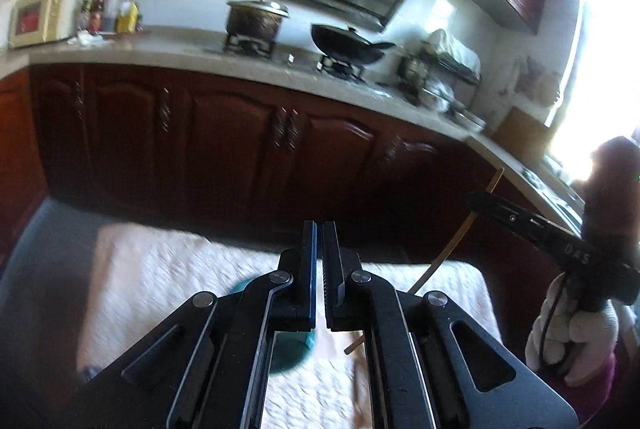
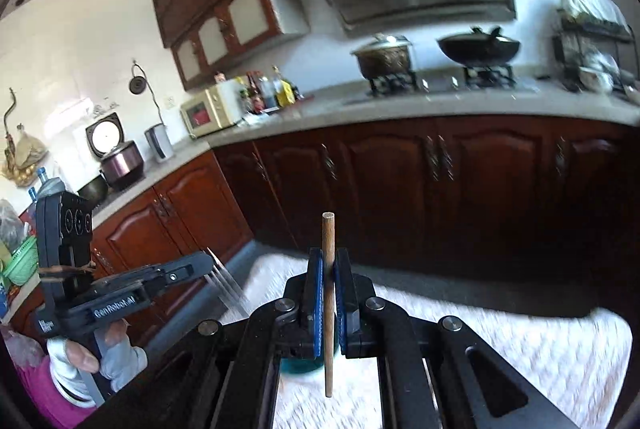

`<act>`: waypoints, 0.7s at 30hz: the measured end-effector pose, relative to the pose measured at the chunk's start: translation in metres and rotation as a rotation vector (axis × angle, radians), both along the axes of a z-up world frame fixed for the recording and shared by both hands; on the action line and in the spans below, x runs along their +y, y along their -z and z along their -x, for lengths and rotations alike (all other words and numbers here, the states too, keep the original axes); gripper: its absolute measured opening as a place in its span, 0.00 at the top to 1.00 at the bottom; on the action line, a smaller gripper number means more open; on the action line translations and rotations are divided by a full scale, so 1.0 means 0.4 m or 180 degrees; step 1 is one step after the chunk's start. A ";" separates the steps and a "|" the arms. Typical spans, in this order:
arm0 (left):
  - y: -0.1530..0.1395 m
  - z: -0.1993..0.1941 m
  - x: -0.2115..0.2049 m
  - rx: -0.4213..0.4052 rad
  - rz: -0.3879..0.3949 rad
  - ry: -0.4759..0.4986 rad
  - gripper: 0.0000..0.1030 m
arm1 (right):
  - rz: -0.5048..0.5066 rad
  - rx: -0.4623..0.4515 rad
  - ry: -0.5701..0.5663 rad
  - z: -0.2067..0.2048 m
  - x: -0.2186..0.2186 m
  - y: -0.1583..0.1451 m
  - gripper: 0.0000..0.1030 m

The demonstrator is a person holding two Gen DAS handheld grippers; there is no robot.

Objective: Organize utensils
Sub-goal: 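Lift the fork and chopstick and carry both over the teal-lined cup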

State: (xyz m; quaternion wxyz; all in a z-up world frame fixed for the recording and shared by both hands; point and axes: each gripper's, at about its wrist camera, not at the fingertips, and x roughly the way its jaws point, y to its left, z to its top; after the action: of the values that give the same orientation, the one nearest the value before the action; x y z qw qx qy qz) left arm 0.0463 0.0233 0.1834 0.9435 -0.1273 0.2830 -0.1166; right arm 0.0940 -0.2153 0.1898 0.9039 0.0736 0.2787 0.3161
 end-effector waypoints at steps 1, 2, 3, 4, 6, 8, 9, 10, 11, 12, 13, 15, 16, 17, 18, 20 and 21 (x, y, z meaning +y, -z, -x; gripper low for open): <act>0.008 -0.016 0.011 0.0018 0.0023 -0.0029 0.99 | -0.0010 -0.0015 -0.0004 -0.011 0.011 -0.003 0.95; 0.020 -0.031 0.021 0.0063 0.0046 -0.0050 0.99 | 0.0011 -0.0035 0.0006 -0.025 0.031 -0.004 0.95; 0.035 -0.042 0.024 0.0099 0.0062 -0.0072 0.99 | 0.0051 -0.0039 0.0008 -0.039 0.053 0.003 0.95; 0.054 -0.053 0.032 0.0145 0.0097 -0.0092 0.99 | 0.0074 -0.0019 -0.0006 -0.052 0.072 0.012 0.95; 0.091 -0.065 0.050 0.0258 0.0184 -0.0106 0.99 | 0.0104 0.0059 -0.0004 -0.079 0.102 0.045 0.95; 0.121 -0.074 0.056 0.0345 0.0199 -0.0128 0.99 | 0.0103 0.0146 -0.0020 -0.096 0.124 0.075 0.95; 0.129 -0.071 0.054 0.0377 0.0204 -0.0133 0.99 | 0.0107 0.0180 -0.0027 -0.102 0.131 0.090 0.95; 0.142 -0.074 0.059 0.0429 0.0222 -0.0131 0.99 | 0.0115 0.0212 -0.0032 -0.109 0.135 0.100 0.95; 0.147 -0.080 0.059 0.0457 0.0229 -0.0129 0.99 | 0.0120 0.0223 -0.0026 -0.113 0.140 0.110 0.95; 0.152 -0.078 0.059 0.0470 0.0224 -0.0135 0.99 | 0.0128 0.0166 0.0004 -0.114 0.143 0.115 0.95; 0.153 -0.075 0.060 0.0490 0.0228 -0.0145 0.99 | 0.0180 0.0122 0.0034 -0.118 0.149 0.117 0.95; 0.159 -0.074 0.066 0.0519 0.0241 -0.0146 0.99 | 0.0192 0.0105 0.0055 -0.127 0.151 0.121 0.95; 0.161 -0.073 0.066 0.0532 0.0238 -0.0151 0.99 | 0.0179 0.0113 0.0056 -0.131 0.153 0.121 0.95; 0.163 -0.068 0.062 0.0546 0.0234 -0.0156 0.99 | 0.0189 0.0115 0.0046 -0.131 0.156 0.118 0.95; 0.166 -0.066 0.064 0.0555 0.0223 -0.0158 0.99 | 0.0202 0.0075 0.0046 -0.129 0.158 0.111 0.95; 0.169 -0.063 0.066 0.0571 0.0229 -0.0155 0.99 | 0.0168 0.0038 0.0042 -0.132 0.154 0.095 0.95; 0.170 -0.062 0.067 0.0576 0.0226 -0.0155 0.99 | 0.0125 0.0043 0.0030 -0.133 0.152 0.088 0.95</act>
State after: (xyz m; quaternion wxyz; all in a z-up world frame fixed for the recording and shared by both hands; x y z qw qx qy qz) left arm 0.0711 0.0501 0.1156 0.9115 -0.1776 0.3596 -0.0917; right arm 0.1473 -0.1545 0.1546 0.9047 0.0592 0.2906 0.3059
